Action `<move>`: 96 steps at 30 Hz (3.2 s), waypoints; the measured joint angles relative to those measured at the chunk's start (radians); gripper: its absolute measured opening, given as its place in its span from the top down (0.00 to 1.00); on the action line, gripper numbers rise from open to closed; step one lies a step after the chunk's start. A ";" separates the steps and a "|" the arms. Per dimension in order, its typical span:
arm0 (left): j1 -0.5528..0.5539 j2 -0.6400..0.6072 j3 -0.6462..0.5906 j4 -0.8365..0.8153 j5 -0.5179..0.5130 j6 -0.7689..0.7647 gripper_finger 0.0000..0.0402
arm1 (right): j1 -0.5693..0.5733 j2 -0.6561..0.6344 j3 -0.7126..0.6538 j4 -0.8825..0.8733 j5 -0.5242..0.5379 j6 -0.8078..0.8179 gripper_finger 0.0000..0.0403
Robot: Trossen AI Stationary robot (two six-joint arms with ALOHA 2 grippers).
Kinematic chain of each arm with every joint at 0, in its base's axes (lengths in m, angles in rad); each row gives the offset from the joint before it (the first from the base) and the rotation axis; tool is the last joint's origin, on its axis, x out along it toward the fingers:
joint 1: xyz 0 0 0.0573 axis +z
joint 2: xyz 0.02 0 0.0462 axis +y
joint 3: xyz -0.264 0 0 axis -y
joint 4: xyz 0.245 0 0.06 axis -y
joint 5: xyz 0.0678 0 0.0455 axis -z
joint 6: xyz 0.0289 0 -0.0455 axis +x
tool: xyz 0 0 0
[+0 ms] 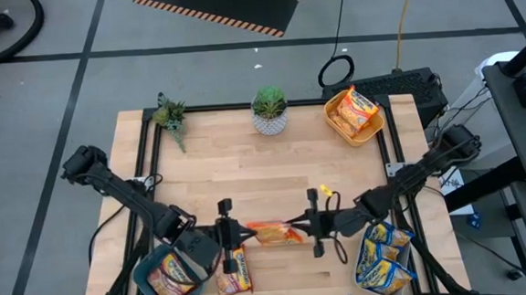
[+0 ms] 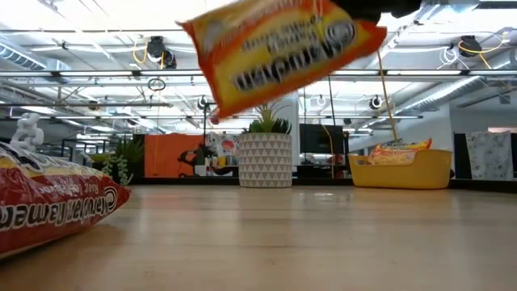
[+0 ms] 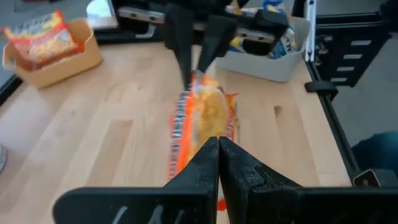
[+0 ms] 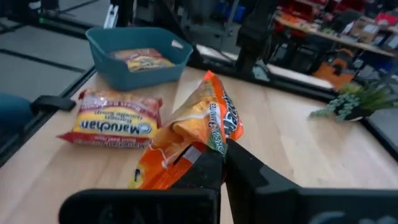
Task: Sort Maruchan noodles
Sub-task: Put the orange noodle pack into the yellow bin
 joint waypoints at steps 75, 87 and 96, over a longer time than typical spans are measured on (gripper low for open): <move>0.162 0.253 0.001 0.294 0.419 -0.012 0.67 | 0.085 -0.043 0.002 -0.053 -0.004 -0.105 1.00; 0.160 0.253 0.001 0.300 0.417 -0.004 0.66 | 0.085 -0.043 0.002 -0.031 0.004 -0.104 0.94; 0.148 0.252 0.001 0.346 0.414 0.114 0.66 | 0.093 -0.147 0.002 -0.073 0.034 0.143 0.73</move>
